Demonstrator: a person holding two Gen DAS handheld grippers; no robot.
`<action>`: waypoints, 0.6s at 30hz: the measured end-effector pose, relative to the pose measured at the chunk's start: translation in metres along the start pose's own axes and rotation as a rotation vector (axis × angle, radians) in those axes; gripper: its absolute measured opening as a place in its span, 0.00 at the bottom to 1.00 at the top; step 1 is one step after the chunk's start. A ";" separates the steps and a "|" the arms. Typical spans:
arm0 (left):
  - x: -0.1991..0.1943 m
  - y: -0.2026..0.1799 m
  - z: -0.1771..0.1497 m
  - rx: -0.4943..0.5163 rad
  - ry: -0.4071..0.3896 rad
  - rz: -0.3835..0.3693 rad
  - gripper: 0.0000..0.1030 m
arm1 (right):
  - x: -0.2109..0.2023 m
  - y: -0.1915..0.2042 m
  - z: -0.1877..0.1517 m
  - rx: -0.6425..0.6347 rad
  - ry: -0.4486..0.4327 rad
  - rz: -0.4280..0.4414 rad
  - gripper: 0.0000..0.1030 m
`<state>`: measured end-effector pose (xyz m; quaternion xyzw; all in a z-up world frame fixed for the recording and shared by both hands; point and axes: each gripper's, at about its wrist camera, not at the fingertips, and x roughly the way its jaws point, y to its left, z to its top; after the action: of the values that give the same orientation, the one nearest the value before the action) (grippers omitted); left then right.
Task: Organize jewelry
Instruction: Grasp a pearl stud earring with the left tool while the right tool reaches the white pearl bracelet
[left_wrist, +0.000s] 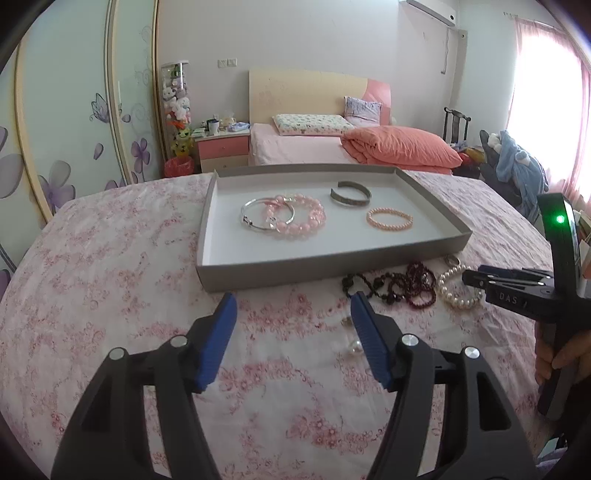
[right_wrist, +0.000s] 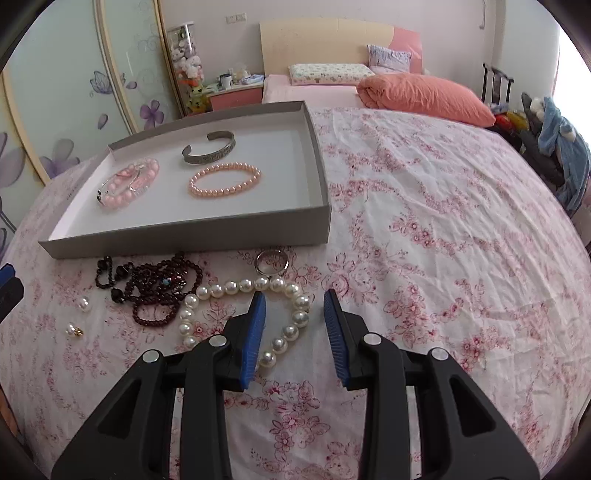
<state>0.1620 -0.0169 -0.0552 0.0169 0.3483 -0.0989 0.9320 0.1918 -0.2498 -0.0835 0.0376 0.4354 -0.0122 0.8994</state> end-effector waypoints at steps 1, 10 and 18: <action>0.001 -0.001 -0.001 0.001 0.005 -0.003 0.63 | 0.000 0.001 -0.001 -0.005 -0.003 -0.005 0.31; 0.012 -0.017 -0.010 0.029 0.056 -0.034 0.67 | -0.005 0.002 -0.006 -0.021 -0.016 -0.026 0.12; 0.033 -0.031 -0.017 0.069 0.130 -0.001 0.67 | -0.005 0.004 -0.005 -0.028 -0.015 -0.037 0.12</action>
<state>0.1698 -0.0518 -0.0885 0.0552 0.4043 -0.1098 0.9063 0.1846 -0.2453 -0.0825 0.0169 0.4293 -0.0231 0.9027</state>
